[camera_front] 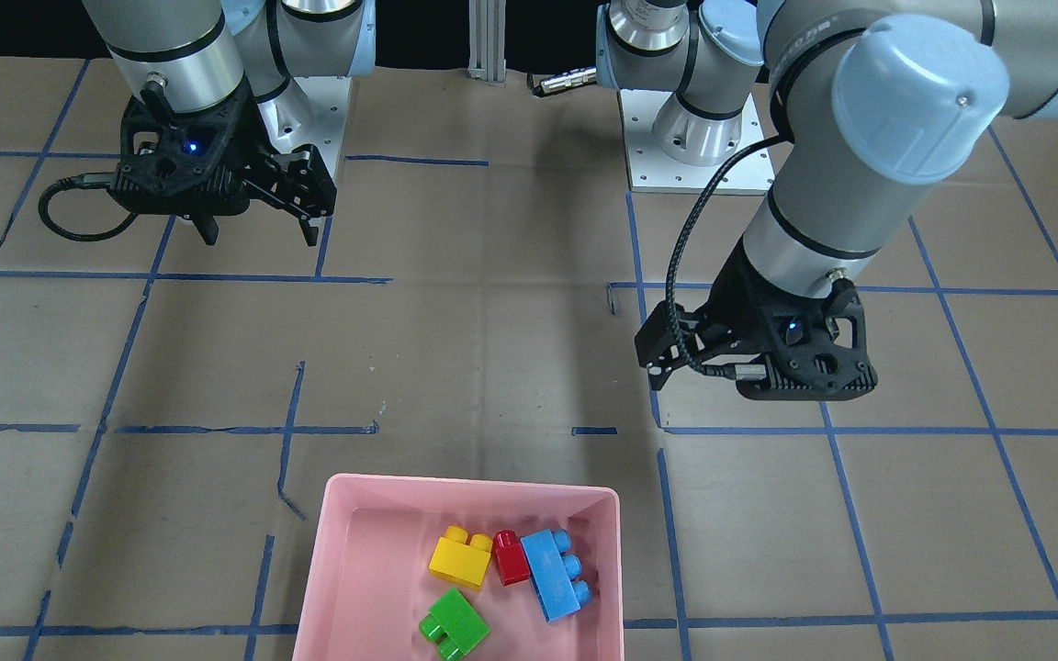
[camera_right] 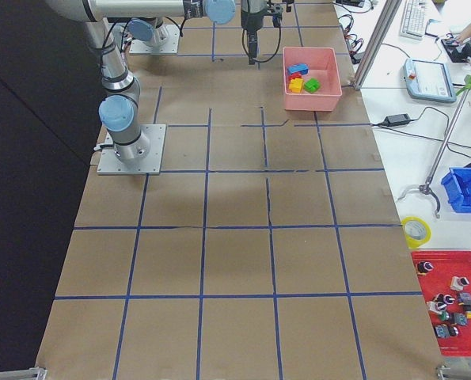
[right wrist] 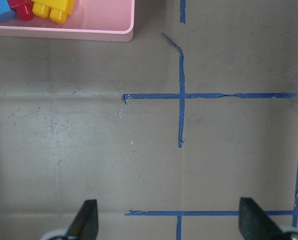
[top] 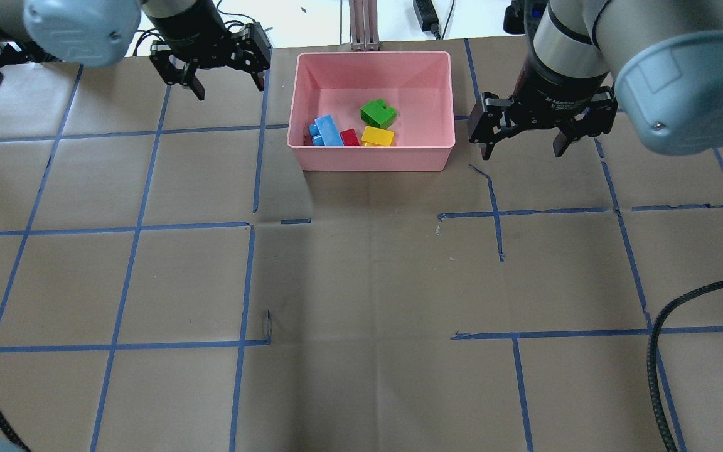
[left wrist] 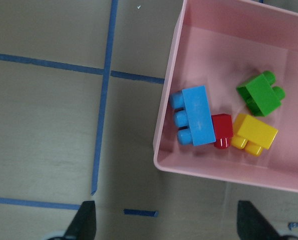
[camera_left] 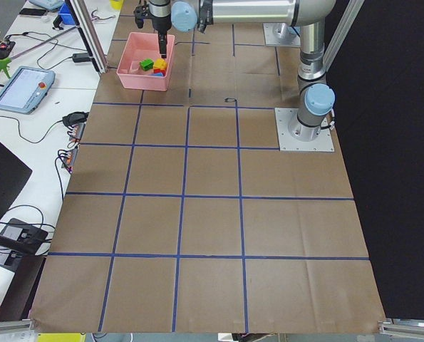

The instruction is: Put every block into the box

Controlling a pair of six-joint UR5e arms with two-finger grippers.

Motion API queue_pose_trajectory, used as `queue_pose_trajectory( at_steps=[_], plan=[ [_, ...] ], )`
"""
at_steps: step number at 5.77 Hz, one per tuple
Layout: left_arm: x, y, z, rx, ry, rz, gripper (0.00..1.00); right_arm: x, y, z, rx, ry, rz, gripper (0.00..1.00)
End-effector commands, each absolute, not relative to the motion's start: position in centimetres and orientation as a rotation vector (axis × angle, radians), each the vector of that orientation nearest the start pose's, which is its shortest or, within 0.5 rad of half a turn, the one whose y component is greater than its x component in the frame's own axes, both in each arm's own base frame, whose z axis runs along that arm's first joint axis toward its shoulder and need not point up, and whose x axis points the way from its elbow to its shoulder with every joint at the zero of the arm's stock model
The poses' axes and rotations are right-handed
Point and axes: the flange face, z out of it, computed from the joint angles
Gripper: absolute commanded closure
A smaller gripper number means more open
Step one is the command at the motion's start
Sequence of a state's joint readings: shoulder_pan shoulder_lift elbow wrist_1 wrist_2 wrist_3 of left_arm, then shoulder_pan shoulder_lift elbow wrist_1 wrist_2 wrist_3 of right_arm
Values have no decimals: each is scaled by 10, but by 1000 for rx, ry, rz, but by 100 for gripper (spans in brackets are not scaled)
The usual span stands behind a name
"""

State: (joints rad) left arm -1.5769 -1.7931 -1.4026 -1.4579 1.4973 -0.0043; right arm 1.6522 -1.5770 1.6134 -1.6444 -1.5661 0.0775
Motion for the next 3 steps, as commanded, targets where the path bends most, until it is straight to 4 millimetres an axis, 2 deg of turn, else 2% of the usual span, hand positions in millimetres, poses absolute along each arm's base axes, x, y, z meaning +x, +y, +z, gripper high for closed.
queue_pose_trajectory(
  at_steps=[1,2,3],
  plan=[
    [-101,-507,499,193,3201,-62,0,173,-480,477,-7,3135,-57,0],
    [-101,-491,505,194,3196,-31,0,173,-480,477,-7,3135,-57,0],
    [-103,-488,508,212,3141,-23,0,173,-480,476,-10,3135,-55,0]
  ],
)
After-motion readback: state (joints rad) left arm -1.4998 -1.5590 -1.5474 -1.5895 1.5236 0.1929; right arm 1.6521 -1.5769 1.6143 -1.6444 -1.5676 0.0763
